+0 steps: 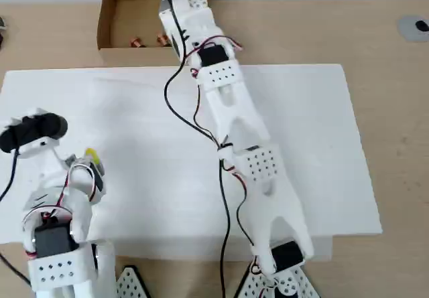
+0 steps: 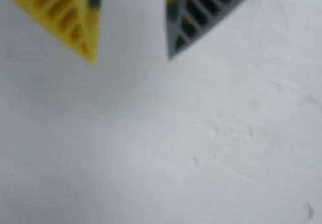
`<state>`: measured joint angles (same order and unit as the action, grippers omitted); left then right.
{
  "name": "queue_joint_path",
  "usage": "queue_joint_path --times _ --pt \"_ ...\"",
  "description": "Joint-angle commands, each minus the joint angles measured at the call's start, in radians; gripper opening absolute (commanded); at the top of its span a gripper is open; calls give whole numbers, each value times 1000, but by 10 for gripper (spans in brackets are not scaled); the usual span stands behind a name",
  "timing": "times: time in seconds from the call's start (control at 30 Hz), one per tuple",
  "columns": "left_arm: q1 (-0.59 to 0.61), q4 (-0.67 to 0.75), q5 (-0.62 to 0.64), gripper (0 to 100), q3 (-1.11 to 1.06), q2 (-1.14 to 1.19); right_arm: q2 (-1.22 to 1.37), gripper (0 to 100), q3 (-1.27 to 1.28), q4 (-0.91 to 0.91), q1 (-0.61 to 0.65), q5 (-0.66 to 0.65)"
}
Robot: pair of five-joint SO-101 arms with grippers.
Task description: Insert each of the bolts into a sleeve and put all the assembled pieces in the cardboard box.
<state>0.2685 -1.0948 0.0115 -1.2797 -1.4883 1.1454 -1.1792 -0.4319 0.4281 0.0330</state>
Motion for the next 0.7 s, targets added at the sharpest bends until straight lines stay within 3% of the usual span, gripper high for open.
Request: queue_joint_path --times 0.0,0.23,0.43,0.67 --pt "5 21 9 106 0 -10 48 12 -165 -2 -25 61" --pt "2 21 9 106 2 -10 108 21 -183 -2 -71 149" --pt "2 20 6 106 3 -10 110 185 -185 -72 -74 163" --pt "9 20 8 106 5 -10 107 201 -183 -87 -73 163"
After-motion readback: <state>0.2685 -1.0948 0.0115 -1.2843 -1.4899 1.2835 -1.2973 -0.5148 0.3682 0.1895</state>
